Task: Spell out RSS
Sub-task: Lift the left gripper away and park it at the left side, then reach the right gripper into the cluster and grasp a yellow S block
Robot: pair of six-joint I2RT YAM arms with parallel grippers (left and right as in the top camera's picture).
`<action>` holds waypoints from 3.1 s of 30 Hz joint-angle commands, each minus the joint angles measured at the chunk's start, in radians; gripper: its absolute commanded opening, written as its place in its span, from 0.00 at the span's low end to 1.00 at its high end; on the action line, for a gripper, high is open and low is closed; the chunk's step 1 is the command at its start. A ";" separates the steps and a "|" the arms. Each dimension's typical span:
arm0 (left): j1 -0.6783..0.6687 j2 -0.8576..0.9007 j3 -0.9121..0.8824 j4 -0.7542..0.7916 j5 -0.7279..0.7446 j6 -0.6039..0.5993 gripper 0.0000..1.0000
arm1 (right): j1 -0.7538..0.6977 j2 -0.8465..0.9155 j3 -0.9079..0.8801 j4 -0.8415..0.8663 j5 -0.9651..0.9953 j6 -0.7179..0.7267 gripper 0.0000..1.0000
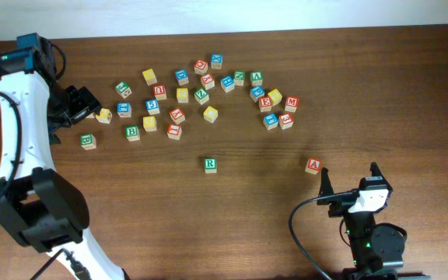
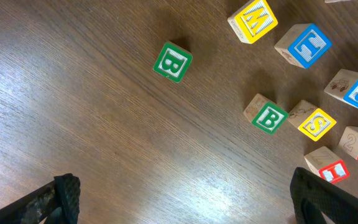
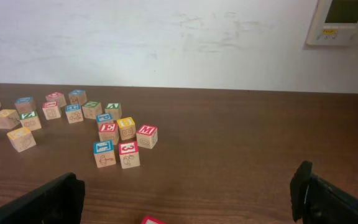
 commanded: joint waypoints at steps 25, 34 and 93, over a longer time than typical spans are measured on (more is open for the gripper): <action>0.003 -0.003 0.004 -0.001 -0.004 0.012 0.99 | 0.005 0.087 0.251 0.809 -0.301 0.497 0.98; 0.003 -0.003 0.004 -0.001 -0.003 0.012 0.99 | 0.077 1.073 1.192 0.112 -0.727 0.307 0.98; 0.003 -0.003 0.004 -0.001 -0.004 0.012 0.99 | 0.664 2.549 2.018 -0.138 0.296 0.581 0.65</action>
